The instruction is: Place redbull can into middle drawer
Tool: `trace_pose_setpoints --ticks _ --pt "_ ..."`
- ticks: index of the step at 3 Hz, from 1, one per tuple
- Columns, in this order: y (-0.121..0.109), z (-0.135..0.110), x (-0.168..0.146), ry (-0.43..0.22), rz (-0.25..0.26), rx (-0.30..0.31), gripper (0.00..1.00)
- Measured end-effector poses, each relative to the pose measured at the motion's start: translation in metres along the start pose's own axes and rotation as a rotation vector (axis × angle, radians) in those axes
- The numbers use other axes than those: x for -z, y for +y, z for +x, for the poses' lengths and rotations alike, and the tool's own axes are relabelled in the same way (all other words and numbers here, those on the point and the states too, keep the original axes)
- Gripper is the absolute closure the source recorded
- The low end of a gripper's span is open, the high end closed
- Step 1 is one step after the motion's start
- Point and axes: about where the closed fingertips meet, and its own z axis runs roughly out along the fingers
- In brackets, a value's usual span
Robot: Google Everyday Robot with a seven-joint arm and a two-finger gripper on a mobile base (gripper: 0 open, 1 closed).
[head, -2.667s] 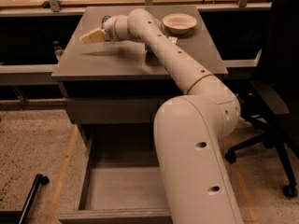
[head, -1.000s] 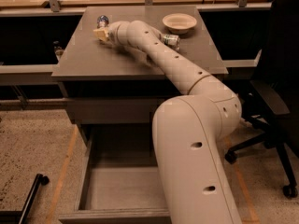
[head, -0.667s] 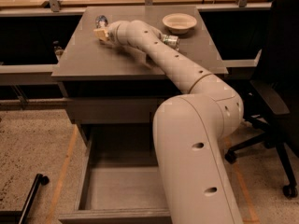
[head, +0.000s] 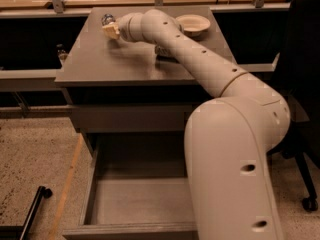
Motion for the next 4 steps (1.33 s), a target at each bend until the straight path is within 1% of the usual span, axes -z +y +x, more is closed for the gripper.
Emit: trace_pose_setpoints --ticks 1,2,3,4 --pt "0.009 -0.007 0.049 -0.001 -0.067 0.036 1.00" --pt "0.033 -0.014 0.116 -0.030 -0.187 0.091 1.00" --pt "0.066 -0.015 0.183 -0.044 -0.305 0.173 1.00" --pt "0.084 0.000 0.240 -0.008 -0.344 0.180 1.00"
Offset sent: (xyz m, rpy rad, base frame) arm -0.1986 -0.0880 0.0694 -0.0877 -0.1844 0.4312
